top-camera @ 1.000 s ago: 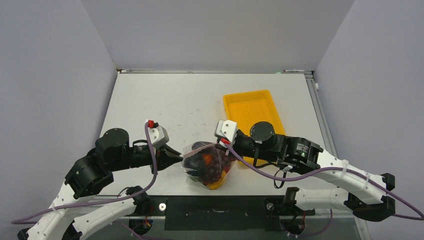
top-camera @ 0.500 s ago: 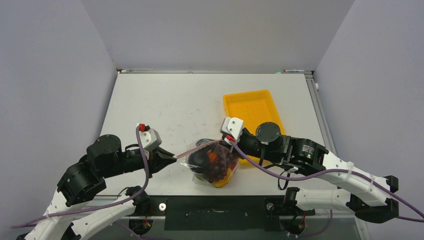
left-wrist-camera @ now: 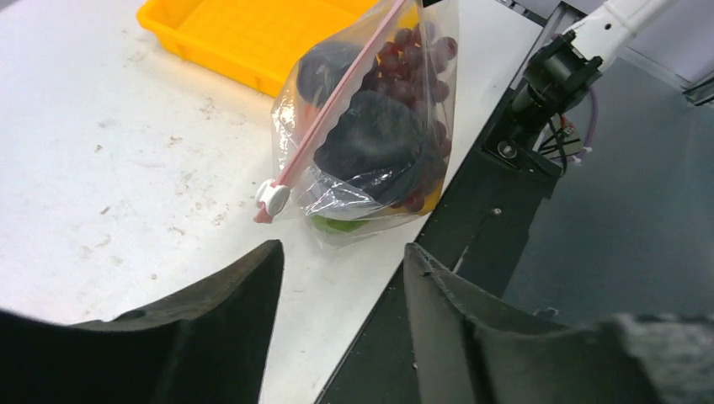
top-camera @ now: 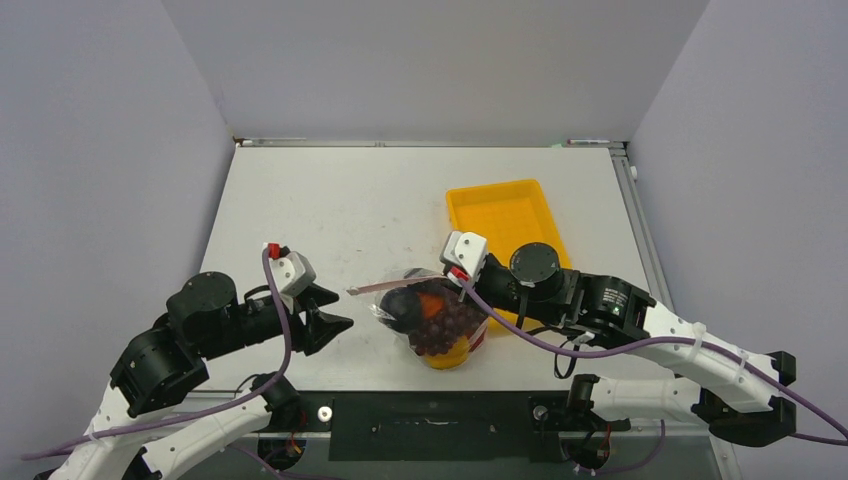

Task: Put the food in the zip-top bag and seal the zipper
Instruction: Zip the zipper food storage bag at the center of the board, then place the zipper food storage bag at the center of the board.

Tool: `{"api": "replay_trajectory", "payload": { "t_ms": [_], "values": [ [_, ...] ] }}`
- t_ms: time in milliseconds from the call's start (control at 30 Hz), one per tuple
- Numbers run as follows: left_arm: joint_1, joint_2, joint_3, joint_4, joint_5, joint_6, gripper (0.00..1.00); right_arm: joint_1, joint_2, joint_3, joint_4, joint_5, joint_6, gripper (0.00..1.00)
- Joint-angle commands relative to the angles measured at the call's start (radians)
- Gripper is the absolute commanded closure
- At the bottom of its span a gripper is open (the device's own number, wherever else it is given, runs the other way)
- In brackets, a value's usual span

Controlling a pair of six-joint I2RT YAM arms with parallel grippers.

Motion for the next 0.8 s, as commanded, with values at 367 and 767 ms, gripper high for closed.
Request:
{"api": "replay_trajectory", "payload": {
  "t_ms": [367,767],
  "values": [
    [-0.001,-0.028,-0.089,0.226,-0.187,-0.025,0.25,-0.004,0.095,0.106,0.194,0.065,-0.049,0.95],
    [-0.002,-0.185,-0.265,0.428,-0.124,-0.074,0.12,-0.043,0.336,0.326,0.264,0.127,-0.130,0.95]
  ]
}}
